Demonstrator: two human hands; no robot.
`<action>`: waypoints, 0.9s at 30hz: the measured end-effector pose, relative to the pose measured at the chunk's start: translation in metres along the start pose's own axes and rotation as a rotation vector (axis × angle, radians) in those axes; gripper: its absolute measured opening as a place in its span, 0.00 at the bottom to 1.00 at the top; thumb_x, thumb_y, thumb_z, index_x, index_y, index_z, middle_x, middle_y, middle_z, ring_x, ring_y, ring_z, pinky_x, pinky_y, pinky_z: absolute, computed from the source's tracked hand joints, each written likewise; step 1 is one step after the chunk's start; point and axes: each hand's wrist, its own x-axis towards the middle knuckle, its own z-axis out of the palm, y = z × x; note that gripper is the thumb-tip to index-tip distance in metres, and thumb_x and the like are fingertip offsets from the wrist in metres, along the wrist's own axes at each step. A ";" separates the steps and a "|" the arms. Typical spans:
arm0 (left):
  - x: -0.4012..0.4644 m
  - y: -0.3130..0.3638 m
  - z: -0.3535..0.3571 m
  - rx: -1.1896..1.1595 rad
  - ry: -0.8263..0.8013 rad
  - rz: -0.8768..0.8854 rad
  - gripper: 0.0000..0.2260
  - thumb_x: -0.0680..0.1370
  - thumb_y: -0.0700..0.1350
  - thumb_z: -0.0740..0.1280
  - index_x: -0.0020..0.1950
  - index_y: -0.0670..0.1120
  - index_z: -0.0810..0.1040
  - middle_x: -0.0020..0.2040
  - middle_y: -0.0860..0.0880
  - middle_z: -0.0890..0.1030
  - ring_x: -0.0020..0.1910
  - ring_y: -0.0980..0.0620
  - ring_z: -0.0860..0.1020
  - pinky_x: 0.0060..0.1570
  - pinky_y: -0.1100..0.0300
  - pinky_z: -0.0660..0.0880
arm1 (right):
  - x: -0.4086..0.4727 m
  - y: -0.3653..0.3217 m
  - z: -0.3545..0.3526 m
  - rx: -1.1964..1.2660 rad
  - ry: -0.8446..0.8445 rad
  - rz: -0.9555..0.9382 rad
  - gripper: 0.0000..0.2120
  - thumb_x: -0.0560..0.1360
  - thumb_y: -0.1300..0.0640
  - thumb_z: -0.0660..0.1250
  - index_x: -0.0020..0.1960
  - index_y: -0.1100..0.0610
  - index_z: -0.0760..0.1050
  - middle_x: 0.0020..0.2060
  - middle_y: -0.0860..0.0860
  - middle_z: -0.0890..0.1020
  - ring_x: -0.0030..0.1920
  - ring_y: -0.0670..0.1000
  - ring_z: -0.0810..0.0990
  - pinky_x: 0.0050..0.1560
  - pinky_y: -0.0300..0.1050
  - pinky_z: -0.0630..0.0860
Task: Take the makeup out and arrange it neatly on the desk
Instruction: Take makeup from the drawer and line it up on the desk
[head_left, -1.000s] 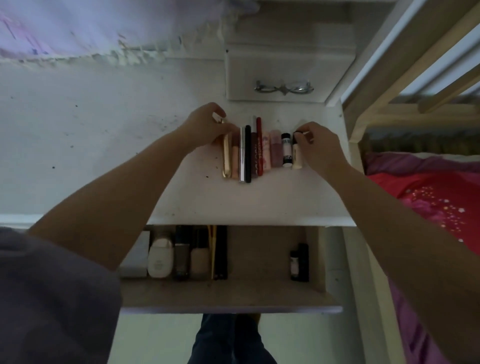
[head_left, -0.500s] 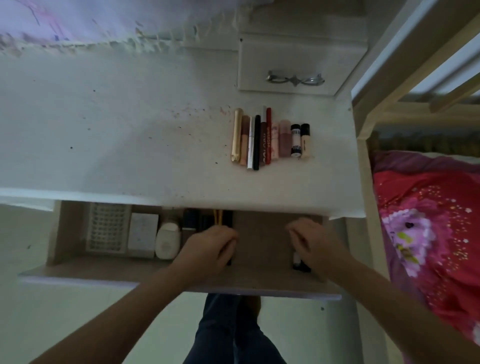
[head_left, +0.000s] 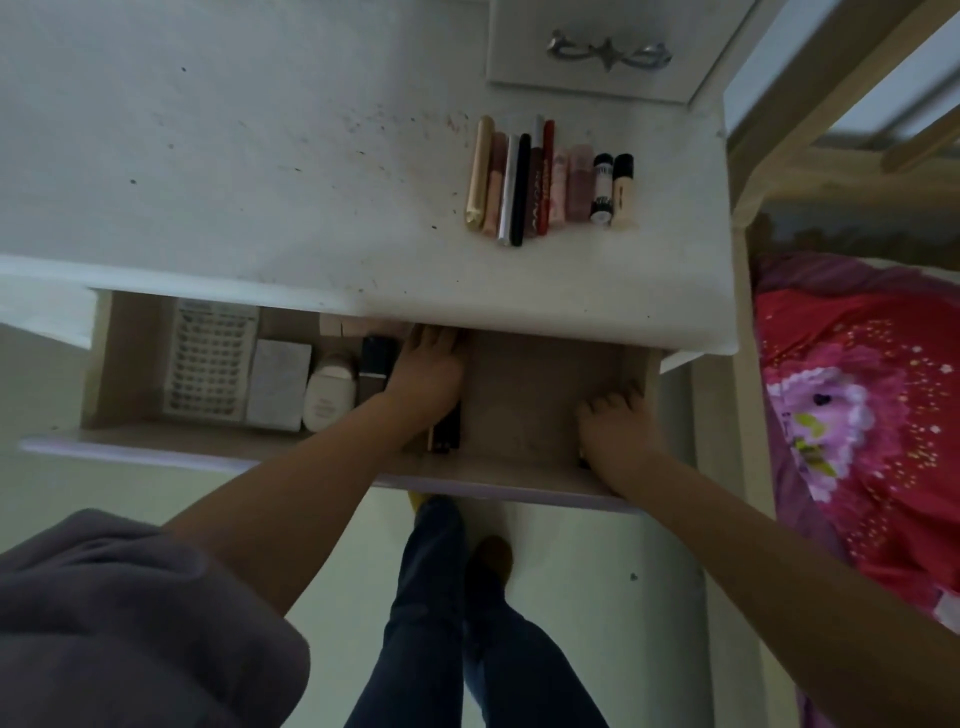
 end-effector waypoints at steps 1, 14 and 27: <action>0.000 -0.001 0.002 0.012 0.015 -0.045 0.22 0.74 0.36 0.64 0.68 0.35 0.69 0.67 0.34 0.69 0.68 0.32 0.66 0.68 0.39 0.60 | -0.003 0.000 -0.001 0.000 0.039 -0.013 0.15 0.71 0.59 0.66 0.56 0.62 0.74 0.50 0.60 0.80 0.57 0.60 0.76 0.70 0.59 0.58; -0.002 0.039 0.005 0.072 -0.282 -0.388 0.12 0.80 0.41 0.57 0.59 0.41 0.75 0.60 0.41 0.75 0.58 0.42 0.73 0.58 0.50 0.67 | -0.010 -0.002 -0.008 0.452 -0.033 -0.061 0.13 0.79 0.58 0.59 0.63 0.56 0.67 0.57 0.56 0.77 0.55 0.57 0.76 0.45 0.45 0.69; -0.067 -0.014 -0.126 -0.450 0.111 0.006 0.10 0.78 0.41 0.65 0.57 0.41 0.79 0.45 0.46 0.78 0.44 0.48 0.76 0.41 0.64 0.67 | -0.035 0.065 -0.107 1.065 0.656 0.007 0.14 0.76 0.55 0.61 0.59 0.58 0.75 0.47 0.47 0.76 0.44 0.44 0.74 0.45 0.28 0.70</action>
